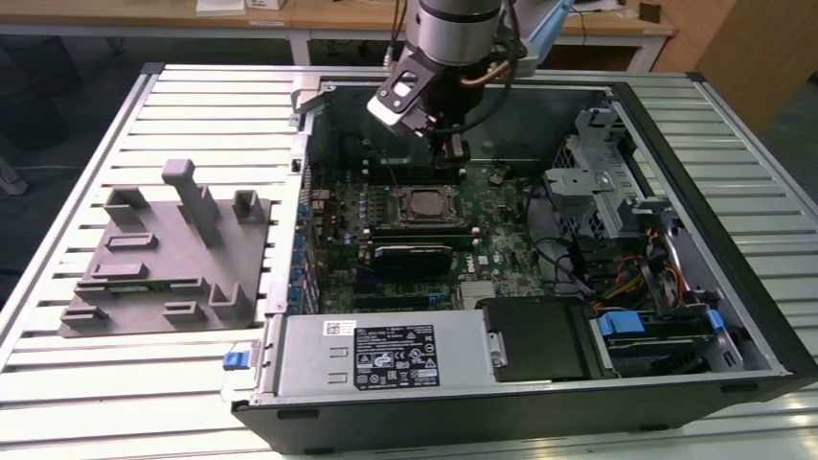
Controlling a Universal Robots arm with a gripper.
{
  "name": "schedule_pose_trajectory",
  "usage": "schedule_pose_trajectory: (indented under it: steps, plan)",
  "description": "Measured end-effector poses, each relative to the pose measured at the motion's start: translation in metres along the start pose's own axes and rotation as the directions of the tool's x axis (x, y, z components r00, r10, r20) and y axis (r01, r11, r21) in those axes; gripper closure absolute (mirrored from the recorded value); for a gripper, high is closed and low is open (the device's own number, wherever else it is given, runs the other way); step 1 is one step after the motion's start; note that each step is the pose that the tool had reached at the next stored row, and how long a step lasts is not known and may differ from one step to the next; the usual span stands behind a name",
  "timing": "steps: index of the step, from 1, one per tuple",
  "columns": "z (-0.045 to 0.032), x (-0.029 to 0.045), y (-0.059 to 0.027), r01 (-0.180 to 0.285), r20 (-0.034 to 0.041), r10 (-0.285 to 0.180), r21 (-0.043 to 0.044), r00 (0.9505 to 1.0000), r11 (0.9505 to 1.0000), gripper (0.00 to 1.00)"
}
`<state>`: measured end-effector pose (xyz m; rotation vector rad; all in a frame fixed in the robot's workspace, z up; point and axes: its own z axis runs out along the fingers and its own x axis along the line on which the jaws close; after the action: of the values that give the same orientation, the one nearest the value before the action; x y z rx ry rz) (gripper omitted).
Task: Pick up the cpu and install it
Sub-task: 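Install the first cpu locking lever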
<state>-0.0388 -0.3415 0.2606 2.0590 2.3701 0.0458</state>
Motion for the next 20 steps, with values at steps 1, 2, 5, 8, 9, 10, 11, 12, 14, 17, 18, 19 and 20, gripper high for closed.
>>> schedule_pose_trajectory:
  steps: [1, 2, 5, 8, 9, 10, 11, 12, 14, 17, 18, 19, 20]
  plan:
    - [0.0000, 0.0000, 0.0000, 0.018, -0.0005, -0.018, 0.0003, 0.9998, 0.9998, 0.89]
    - [0.0001, 0.0000, 0.0000, 0.036, -0.0009, -0.036, 0.0006, 0.9993, 0.9993, 0.89]
    - [0.0002, -0.0001, 0.0000, 0.090, -0.0021, -0.090, 0.0016, 0.9959, 0.9960, 0.89]
    - [0.0004, 0.0000, 0.0000, 0.123, -0.0027, -0.123, 0.0021, 0.9924, 0.9924, 0.89]
    - [0.0005, 0.0000, 0.0000, 0.130, -0.0027, -0.130, 0.0023, 0.9915, 0.9915, 0.89]
    - [0.0005, 0.0000, -0.0001, 0.136, -0.0027, -0.136, 0.0024, 0.9907, 0.9907, 0.89]
    - [0.0006, 0.0000, -0.0002, 0.142, -0.0027, -0.142, 0.0025, 0.9899, 0.9899, 0.89]
    - [0.0007, 0.0000, -0.0003, 0.149, -0.0025, -0.149, 0.0027, 0.9889, 0.9889, 0.89]
    - [0.0008, 0.0000, -0.0004, 0.167, -0.0028, -0.167, 0.0031, 0.9859, 0.9859, 0.89]
    - [0.0010, 0.0000, -0.0004, 0.219, -0.0041, -0.219, 0.0038, 0.9758, 0.9758, 0.89]
    - [0.0011, 0.0000, -0.0004, 0.238, -0.0047, -0.238, 0.0039, 0.9713, 0.9713, 0.89]
    - [0.0011, 0.0000, -0.0004, 0.255, -0.0051, -0.255, 0.0042, 0.9668, 0.9668, 0.89]
    - [0.0012, 0.0000, -0.0004, 0.273, -0.0056, -0.273, 0.0044, 0.9621, 0.9621, 0.89]
